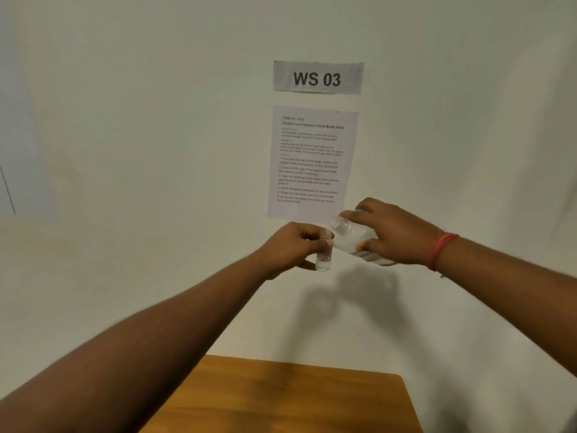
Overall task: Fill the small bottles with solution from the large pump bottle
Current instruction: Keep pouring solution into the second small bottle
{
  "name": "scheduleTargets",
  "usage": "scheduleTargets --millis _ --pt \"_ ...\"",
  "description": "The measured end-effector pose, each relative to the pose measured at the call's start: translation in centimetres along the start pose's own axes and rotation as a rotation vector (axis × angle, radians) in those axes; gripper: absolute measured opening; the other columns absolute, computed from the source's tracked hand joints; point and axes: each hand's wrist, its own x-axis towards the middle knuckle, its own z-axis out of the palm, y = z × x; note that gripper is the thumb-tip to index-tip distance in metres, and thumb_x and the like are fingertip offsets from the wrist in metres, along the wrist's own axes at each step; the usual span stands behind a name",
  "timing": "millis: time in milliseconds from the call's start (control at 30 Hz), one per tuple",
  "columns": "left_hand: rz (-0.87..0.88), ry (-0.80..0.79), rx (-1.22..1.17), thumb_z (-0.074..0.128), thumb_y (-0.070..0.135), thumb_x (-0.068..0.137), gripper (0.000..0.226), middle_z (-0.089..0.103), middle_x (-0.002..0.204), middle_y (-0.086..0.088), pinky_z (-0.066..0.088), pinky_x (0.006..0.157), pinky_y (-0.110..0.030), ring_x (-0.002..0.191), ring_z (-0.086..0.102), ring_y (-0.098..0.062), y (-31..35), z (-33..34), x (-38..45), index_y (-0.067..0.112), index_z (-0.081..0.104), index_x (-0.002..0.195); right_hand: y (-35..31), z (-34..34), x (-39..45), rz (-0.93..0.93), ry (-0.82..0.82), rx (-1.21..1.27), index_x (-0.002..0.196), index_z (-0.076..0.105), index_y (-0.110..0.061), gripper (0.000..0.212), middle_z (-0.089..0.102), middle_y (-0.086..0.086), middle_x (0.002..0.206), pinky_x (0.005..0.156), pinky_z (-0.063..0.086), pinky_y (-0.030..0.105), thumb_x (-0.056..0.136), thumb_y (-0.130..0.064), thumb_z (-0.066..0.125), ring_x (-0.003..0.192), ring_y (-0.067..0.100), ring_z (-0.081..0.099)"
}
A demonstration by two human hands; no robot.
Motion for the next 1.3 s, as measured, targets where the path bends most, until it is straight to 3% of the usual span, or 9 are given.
scheduleTargets --millis 133,267,400,533,767,967,1133,1300 --pt "-0.051 0.022 -0.025 0.072 0.021 0.095 0.025 0.072 0.119 -0.006 0.064 0.084 -0.039 0.107 0.071 -0.022 -2.4 0.7 -1.3 0.011 0.074 0.118 0.7 4.0 -1.7 0.081 0.084 0.184 0.143 0.046 -0.035 0.067 0.05 -0.007 0.121 0.095 0.042 0.026 0.083 -0.025 0.076 0.108 0.015 0.051" --pt "-0.101 0.03 -0.008 0.071 0.022 0.095 0.028 0.074 0.117 -0.002 0.062 0.087 -0.03 0.107 0.071 -0.018 -5.7 1.4 -3.6 0.012 0.073 0.121 0.9 9.1 -3.3 0.157 0.133 0.35 0.14 0.05 -0.033 0.065 0.053 -0.005 0.117 0.091 0.039 0.023 0.082 -0.025 0.077 0.106 0.016 0.053" --pt "-0.164 0.016 0.084 0.072 0.029 0.094 0.031 0.077 0.114 0.003 0.059 0.097 -0.037 0.107 0.072 -0.013 -10.2 2.6 -7.0 0.02 0.073 0.124 -0.3 15.3 -5.6 0.27 0.104 0.535 0.14 0.05 -0.032 0.066 0.055 -0.006 0.12 0.093 0.042 0.024 0.081 -0.024 0.078 0.109 0.016 0.054" --pt "-0.223 -0.002 0.106 0.073 0.029 0.094 0.028 0.077 0.113 0.009 0.057 0.099 -0.033 0.106 0.071 -0.005 -14.6 4.0 -11.3 0.024 0.074 0.122 -2.2 20.8 -7.9 0.316 0.048 0.668 0.141 0.048 -0.035 0.068 0.056 -0.004 0.122 0.099 0.047 0.033 0.081 -0.022 0.077 0.111 0.016 0.055" --pt "-0.364 -0.072 0.223 0.073 0.026 0.094 0.026 0.072 0.123 0.012 0.044 0.087 -0.005 0.103 0.06 0.02 -22.8 7.5 -19.8 0.011 0.076 0.115 -5.4 29.7 -10.6 0.432 -0.112 0.685 0.149 0.037 -0.023 0.08 0.051 0.002 0.139 0.103 0.047 0.037 0.08 -0.02 0.079 0.119 0.015 0.05" --pt "-0.467 -0.146 0.211 0.074 0.021 0.093 0.021 0.069 0.126 0.011 0.041 0.084 0.0 0.104 0.057 0.021 -28.6 11.5 -26.1 0.019 0.077 0.114 -7.1 35.3 -12.3 0.444 -0.208 0.745 0.138 0.046 -0.028 0.074 0.055 -0.002 0.135 0.102 0.048 0.046 0.075 -0.022 0.082 0.121 0.02 0.053" --pt "-0.563 -0.193 0.244 0.076 0.023 0.091 0.025 0.069 0.131 0.007 0.035 0.084 0.005 0.121 0.06 -0.005 -32.2 14.2 -28.8 0.02 0.075 0.117 -7.9 38.0 -13.4 0.438 -0.239 0.775 0.133 0.052 -0.025 0.067 0.059 0.0 0.126 0.098 0.049 0.045 0.073 -0.015 0.082 0.113 0.02 0.057" --pt "-0.601 -0.281 0.299 0.073 0.021 0.093 0.035 0.067 0.133 0.005 0.036 0.085 0.001 0.12 0.057 -0.006 -34.5 16.2 -30.8 0.022 0.07 0.127 -8.7 39.2 -14.3 0.455 -0.269 0.736 0.137 0.051 -0.017 0.067 0.056 0.008 0.133 0.099 0.044 0.035 0.077 -0.012 0.08 0.12 0.024 0.052"
